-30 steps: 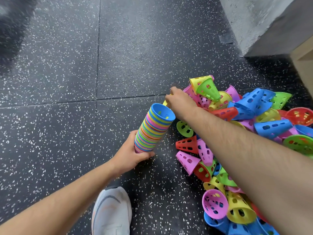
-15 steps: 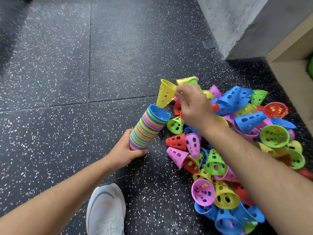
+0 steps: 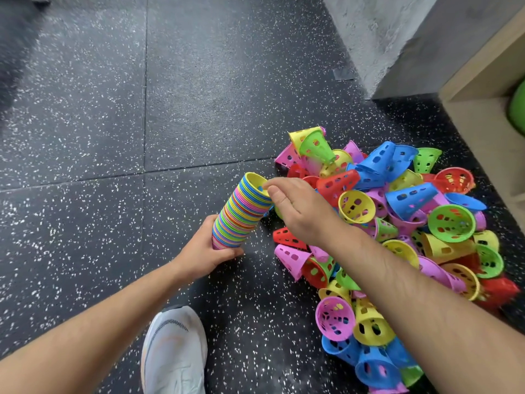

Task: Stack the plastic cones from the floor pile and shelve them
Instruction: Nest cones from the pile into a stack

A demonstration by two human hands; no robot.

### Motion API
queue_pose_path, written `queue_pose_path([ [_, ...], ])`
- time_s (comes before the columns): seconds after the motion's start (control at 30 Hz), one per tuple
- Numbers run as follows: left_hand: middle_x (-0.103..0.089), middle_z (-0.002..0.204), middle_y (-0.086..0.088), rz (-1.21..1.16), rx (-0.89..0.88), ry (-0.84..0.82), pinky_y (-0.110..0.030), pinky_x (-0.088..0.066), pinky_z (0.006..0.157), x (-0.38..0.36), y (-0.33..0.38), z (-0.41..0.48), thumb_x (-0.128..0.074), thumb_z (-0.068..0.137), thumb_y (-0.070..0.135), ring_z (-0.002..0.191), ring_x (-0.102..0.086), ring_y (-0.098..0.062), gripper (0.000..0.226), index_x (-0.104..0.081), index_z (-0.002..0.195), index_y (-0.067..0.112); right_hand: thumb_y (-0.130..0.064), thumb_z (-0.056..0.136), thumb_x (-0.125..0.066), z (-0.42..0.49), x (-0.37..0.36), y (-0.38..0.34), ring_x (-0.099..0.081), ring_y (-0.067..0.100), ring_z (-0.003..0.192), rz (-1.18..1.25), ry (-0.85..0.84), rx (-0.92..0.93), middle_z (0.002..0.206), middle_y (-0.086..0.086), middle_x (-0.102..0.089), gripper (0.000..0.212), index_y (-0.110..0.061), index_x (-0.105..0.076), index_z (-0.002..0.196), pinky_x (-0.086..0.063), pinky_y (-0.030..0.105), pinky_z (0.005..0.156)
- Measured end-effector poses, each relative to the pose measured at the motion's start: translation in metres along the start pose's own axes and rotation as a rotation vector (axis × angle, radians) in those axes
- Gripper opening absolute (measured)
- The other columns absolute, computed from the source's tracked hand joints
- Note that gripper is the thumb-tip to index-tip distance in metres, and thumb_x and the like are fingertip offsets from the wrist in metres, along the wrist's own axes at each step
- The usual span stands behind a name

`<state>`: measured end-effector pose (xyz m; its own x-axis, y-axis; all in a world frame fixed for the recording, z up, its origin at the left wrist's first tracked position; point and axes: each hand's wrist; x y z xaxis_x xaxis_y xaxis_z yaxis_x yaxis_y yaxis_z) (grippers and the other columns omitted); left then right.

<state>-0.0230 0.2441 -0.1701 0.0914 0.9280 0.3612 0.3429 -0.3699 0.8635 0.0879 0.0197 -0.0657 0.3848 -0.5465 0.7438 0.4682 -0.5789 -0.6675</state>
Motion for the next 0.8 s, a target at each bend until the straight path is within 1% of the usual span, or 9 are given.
queue_pose_path([
  [0.1, -0.063, 0.116, 0.004, 0.002, 0.010, -0.010, -0.017, -0.048, 0.086, 0.000, 0.000, 0.001, -0.093, 0.073, 0.027, 0.098, -0.063, 0.002, 0.075, -0.046, 0.132, 0.023, -0.035, 0.101, -0.037, 0.019, 0.003, 0.012, -0.055, 0.025, 0.109, -0.091, 0.066, -0.050, 0.111, 0.002, -0.065, 0.035, -0.017, -0.063, 0.117, -0.043, 0.042, 0.097],
  [0.17, -0.063, 0.116, 0.005, 0.014, 0.014, -0.016, -0.023, -0.050, 0.088, 0.001, -0.001, 0.002, -0.090, 0.067, 0.040, 0.101, -0.064, -0.003, 0.079, -0.046, 0.132, 0.025, -0.033, 0.098, -0.041, 0.038, 0.007, 0.021, -0.054, 0.029, 0.109, -0.219, 0.136, -0.090, 0.113, 0.004, -0.064, 0.034, -0.017, -0.062, 0.118, -0.044, 0.046, 0.096],
  [0.23, -0.061, 0.118, 0.005, 0.021, 0.011, -0.024, -0.025, -0.050, 0.091, 0.001, -0.002, 0.004, -0.087, 0.065, 0.045, 0.105, -0.063, -0.006, 0.081, -0.046, 0.132, 0.026, -0.032, 0.096, -0.048, 0.061, 0.015, 0.028, -0.050, 0.032, 0.115, -0.391, 0.143, -0.163, 0.121, 0.007, -0.060, 0.034, -0.019, -0.058, 0.125, -0.042, 0.046, 0.098],
  [0.37, -0.061, 0.123, 0.007, 0.009, 0.008, -0.035, -0.030, -0.051, 0.096, 0.001, -0.007, 0.006, -0.086, 0.064, 0.051, 0.110, -0.063, -0.008, 0.084, -0.045, 0.134, 0.031, -0.035, 0.088, -0.061, 0.107, 0.031, 0.046, -0.033, 0.037, 0.134, -0.670, 0.046, -0.326, 0.144, 0.012, -0.040, 0.053, -0.024, -0.046, 0.138, -0.032, 0.047, 0.111],
  [0.5, -0.061, 0.124, 0.008, -0.018, 0.008, -0.049, -0.032, -0.052, 0.100, 0.002, -0.007, 0.007, -0.088, 0.068, 0.043, 0.112, -0.063, -0.008, 0.080, -0.046, 0.135, 0.034, -0.066, 0.079, -0.067, 0.138, 0.040, 0.072, -0.011, 0.046, 0.148, -0.728, -0.152, -0.511, 0.160, 0.015, -0.017, 0.085, -0.037, -0.028, 0.149, -0.021, 0.058, 0.118],
  [0.53, -0.061, 0.123, 0.008, -0.027, 0.004, -0.045, -0.032, -0.052, 0.100, 0.002, -0.006, 0.007, -0.088, 0.067, 0.043, 0.111, -0.063, -0.008, 0.079, -0.047, 0.134, 0.034, -0.072, 0.075, -0.068, 0.143, 0.041, 0.077, -0.012, 0.047, 0.147, -0.712, -0.193, -0.554, 0.161, 0.014, -0.014, 0.093, -0.040, -0.025, 0.151, -0.023, 0.059, 0.117],
  [0.6, -0.063, 0.122, 0.009, -0.038, 0.002, -0.040, -0.032, -0.051, 0.101, 0.002, -0.006, 0.007, -0.087, 0.064, 0.047, 0.111, -0.063, -0.008, 0.079, -0.047, 0.132, 0.036, -0.077, 0.067, -0.071, 0.150, 0.043, 0.086, -0.025, 0.046, 0.142, -0.654, -0.239, -0.618, 0.157, 0.013, -0.020, 0.102, -0.040, -0.025, 0.151, -0.034, 0.058, 0.111],
  [0.7, -0.063, 0.120, 0.014, -0.030, 0.004, -0.045, -0.034, -0.051, 0.102, 0.002, -0.008, 0.008, -0.087, 0.063, 0.051, 0.112, -0.063, -0.009, 0.077, -0.047, 0.129, 0.042, -0.061, 0.069, -0.079, 0.155, 0.045, 0.093, -0.051, 0.041, 0.124, -0.536, -0.228, -0.628, 0.140, 0.012, -0.035, 0.087, -0.031, -0.040, 0.141, -0.047, 0.048, 0.101],
  [0.8, -0.060, 0.114, 0.025, -0.024, 0.006, -0.047, -0.032, -0.051, 0.101, 0.003, -0.009, 0.009, -0.086, 0.063, 0.052, 0.112, -0.063, -0.008, 0.078, -0.047, 0.130, 0.041, -0.048, 0.072, -0.080, 0.150, 0.044, 0.086, -0.058, 0.037, 0.114, -0.530, -0.249, -0.538, 0.131, 0.011, -0.041, 0.072, -0.028, -0.049, 0.135, -0.048, 0.040, 0.093],
])
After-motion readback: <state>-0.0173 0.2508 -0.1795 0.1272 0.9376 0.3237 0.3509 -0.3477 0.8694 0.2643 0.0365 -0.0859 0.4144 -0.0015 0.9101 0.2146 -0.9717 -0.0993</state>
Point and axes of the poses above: each hand's wrist, its own z-axis towards the middle knuckle, its own x-axis out of the back of the hand, y = z × x
